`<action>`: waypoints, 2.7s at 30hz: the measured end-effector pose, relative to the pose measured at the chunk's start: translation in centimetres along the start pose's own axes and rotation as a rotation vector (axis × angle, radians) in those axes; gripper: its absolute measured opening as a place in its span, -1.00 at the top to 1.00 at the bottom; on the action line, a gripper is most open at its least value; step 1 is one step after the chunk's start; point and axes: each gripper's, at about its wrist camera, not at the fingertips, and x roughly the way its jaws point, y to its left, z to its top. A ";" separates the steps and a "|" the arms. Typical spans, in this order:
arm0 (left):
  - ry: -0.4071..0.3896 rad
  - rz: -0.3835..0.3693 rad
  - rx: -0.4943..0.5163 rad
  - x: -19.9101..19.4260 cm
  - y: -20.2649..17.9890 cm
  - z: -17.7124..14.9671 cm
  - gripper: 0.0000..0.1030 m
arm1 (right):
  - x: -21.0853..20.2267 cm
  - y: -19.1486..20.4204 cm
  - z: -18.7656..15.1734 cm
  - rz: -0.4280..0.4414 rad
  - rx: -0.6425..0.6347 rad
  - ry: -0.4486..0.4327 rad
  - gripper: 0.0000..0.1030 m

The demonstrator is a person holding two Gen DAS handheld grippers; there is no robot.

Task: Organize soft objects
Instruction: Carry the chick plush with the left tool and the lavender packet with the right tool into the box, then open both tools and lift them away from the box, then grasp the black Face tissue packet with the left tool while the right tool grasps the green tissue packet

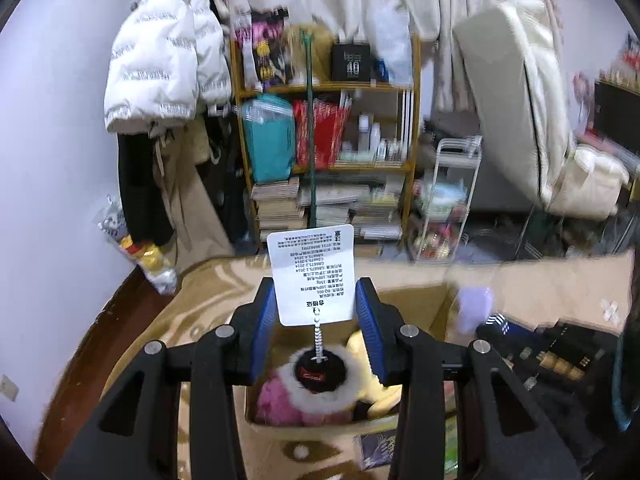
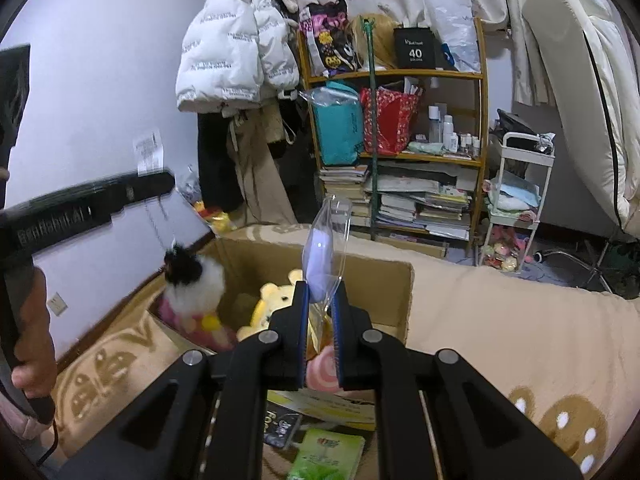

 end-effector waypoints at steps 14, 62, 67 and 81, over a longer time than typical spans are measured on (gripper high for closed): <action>0.124 0.018 0.026 3.1 -1.1 -5.5 0.24 | 2.3 -0.6 -2.1 -0.040 -0.019 0.077 0.75; 0.326 -0.033 -0.011 -1.3 -1.6 -13.2 -0.82 | -2.7 -1.6 -6.5 -0.018 0.102 0.191 -0.79; 0.375 -0.047 -0.026 0.2 -1.5 -14.0 -0.82 | -1.4 -1.9 -7.5 -0.019 0.119 0.244 -0.80; 0.396 -0.152 -0.010 2.6 -2.6 -14.8 -0.82 | 2.2 -3.5 -9.7 -0.004 0.208 0.350 -0.80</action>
